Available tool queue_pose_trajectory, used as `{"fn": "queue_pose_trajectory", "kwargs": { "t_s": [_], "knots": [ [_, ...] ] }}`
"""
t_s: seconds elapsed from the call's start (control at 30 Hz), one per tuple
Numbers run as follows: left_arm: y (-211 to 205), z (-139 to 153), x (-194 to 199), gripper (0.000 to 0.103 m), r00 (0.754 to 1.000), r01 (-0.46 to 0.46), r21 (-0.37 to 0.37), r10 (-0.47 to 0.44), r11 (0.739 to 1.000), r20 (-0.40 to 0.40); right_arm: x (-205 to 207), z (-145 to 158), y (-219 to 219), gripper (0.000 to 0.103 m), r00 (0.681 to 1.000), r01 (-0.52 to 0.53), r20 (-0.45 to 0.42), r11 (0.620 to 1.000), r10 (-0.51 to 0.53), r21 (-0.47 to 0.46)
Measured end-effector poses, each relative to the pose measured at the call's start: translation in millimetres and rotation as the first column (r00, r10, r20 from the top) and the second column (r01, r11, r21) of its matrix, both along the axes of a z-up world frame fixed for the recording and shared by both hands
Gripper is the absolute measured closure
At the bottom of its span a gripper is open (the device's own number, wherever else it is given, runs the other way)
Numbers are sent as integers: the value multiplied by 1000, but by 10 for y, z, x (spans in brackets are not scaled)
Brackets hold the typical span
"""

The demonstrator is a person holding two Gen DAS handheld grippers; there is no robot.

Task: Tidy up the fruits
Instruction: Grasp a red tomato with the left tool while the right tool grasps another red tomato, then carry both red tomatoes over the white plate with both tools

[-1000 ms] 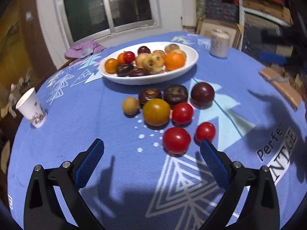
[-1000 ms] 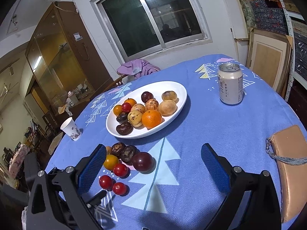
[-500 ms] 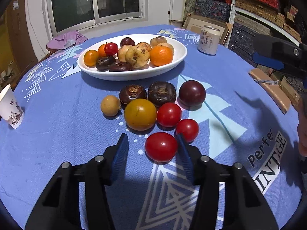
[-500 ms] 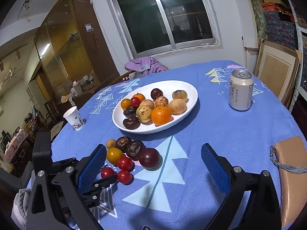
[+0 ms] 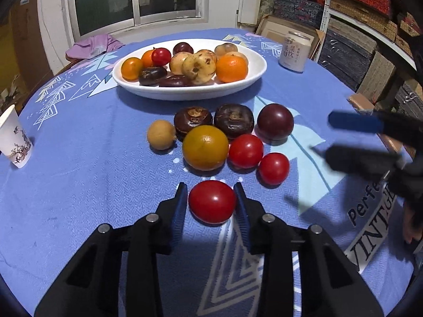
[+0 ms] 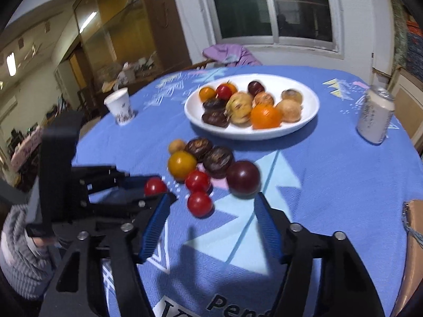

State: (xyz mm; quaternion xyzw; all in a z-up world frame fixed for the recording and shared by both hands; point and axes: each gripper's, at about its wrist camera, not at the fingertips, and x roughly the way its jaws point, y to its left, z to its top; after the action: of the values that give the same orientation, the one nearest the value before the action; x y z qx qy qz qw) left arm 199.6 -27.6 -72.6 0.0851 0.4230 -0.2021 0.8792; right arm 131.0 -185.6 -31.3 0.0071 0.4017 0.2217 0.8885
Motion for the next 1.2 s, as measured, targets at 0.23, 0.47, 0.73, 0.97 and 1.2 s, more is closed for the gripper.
{"fn": "queue_pose_trajectory", "kwargs": {
  "t_s": [0.23,0.47,0.73,0.97,1.2],
  "knots": [
    [-41,3,-20,67,1000,1,35,-2,999,14,17,-212,319,64,999,-51,0,990,51,-129],
    [-34,-7,-18,67,1000,-11,25,11,1000,5,105,-217,343,76,999,-34,-14,995,32,-95],
    [-13,-8,-3,67,1000,-27,6,27,1000,-4,102,-227,368,77,1000,-28,-14,993,27,-115],
    [43,59,-48,71,997,-70,-31,70,997,26,69,-206,397,78,999,-34,1,991,35,-132],
    [-6,534,-135,71,982,-60,-33,65,998,178,-86,465,78,78,983,28,182,1000,-28,3]
  ]
}}
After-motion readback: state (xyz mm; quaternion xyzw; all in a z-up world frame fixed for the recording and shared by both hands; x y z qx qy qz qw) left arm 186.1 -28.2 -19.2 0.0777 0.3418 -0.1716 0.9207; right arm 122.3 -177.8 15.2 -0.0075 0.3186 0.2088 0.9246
